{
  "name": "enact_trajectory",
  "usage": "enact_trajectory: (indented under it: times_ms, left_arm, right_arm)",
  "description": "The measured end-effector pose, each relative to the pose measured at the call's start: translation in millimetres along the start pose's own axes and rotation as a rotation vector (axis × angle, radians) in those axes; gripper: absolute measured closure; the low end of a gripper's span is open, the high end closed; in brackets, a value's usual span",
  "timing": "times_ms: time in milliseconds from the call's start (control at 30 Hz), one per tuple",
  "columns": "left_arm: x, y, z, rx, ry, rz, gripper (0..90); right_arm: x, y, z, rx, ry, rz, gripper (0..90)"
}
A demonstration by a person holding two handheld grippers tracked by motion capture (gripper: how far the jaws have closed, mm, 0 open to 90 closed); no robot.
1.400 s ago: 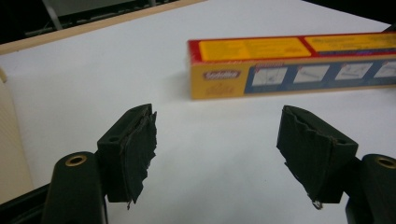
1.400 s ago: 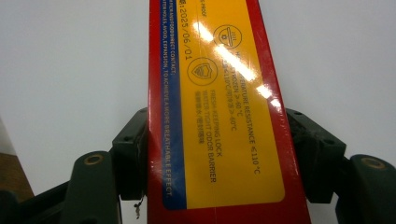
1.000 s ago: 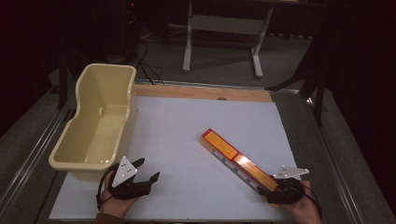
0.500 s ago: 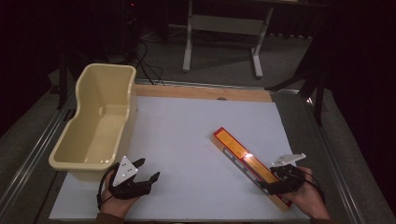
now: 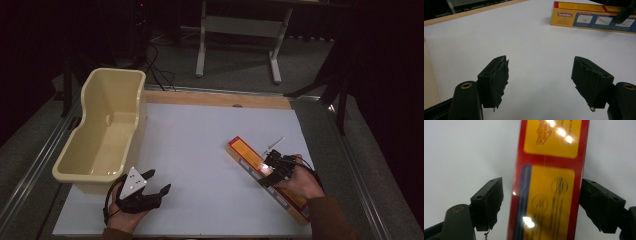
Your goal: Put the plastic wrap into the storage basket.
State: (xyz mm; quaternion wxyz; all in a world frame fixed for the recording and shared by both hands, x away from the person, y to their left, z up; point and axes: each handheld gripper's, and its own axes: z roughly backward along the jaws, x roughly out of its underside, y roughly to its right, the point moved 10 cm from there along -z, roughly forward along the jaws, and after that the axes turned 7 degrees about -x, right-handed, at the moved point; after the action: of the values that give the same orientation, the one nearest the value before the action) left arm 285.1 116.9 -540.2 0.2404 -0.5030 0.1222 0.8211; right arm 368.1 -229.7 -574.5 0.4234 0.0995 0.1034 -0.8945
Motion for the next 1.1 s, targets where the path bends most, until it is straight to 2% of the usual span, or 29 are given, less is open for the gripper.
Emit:
enact_trajectory:
  times_ms: [33,200,333,367,400,567,600,633,700,800,967,1000,1100]
  left_arm:
    - [0.2,-0.1,-0.3,0.001,-0.001,0.001,29.1]
    - [0.1,-0.1,-0.3,0.002,-0.001,0.0,29.1]
    - [0.0,-0.2,0.1,0.002,0.0,0.002,29.3]
    - [-0.1,-0.4,0.3,0.002,0.0,0.001,29.3]
    - [-0.1,-0.4,0.3,0.002,0.0,0.001,29.3]
    - [0.0,-0.3,-0.1,0.002,-0.001,0.004,29.4]
    - [0.0,-0.3,-0.1,0.002,-0.001,0.004,29.4]
    - [-0.1,-0.5,-0.1,0.001,0.0,0.004,29.5]
    - [-0.1,-0.7,0.1,0.001,0.0,0.005,29.4]
    - [-0.1,-1.0,0.3,0.0,0.0,0.005,29.5]
    - [-0.1,-0.8,0.4,0.0,0.0,0.005,29.5]
    - [-0.1,-0.8,0.4,0.0,0.0,0.005,29.5]
    - [-0.1,-0.6,0.1,0.0,0.0,0.005,29.5]
  right_arm:
    - [-2.7,2.1,-6.4,0.011,-0.044,-0.002,22.5]
    - [-3.9,4.9,-18.5,0.036,-0.147,-0.01,31.2]
    - [-3.8,3.9,-21.2,0.017,-0.18,-0.039,36.6]
    - [-3.6,4.5,-19.9,0.007,-0.198,-0.079,38.8]
    - [-3.6,4.5,-19.9,0.007,-0.198,-0.079,38.8]
    - [-5.6,4.5,-17.5,-0.008,-0.225,-0.183,40.9]
    - [-5.6,4.5,-17.5,-0.008,-0.225,-0.183,40.9]
    - [-5.8,3.5,-15.9,-0.045,-0.229,-0.234,41.0]
    - [-5.6,0.5,-14.7,-0.076,-0.223,-0.28,41.1]
    - [-6.1,-3.1,-13.2,-0.102,-0.203,-0.307,41.2]
    - [-13.6,-16.2,-4.1,-0.203,-0.074,-0.385,41.2]
    - [-13.6,-16.2,-4.1,-0.203,-0.074,-0.385,41.2]
    - [-20.4,-25.7,2.4,-0.277,-0.028,-0.414,41.1]
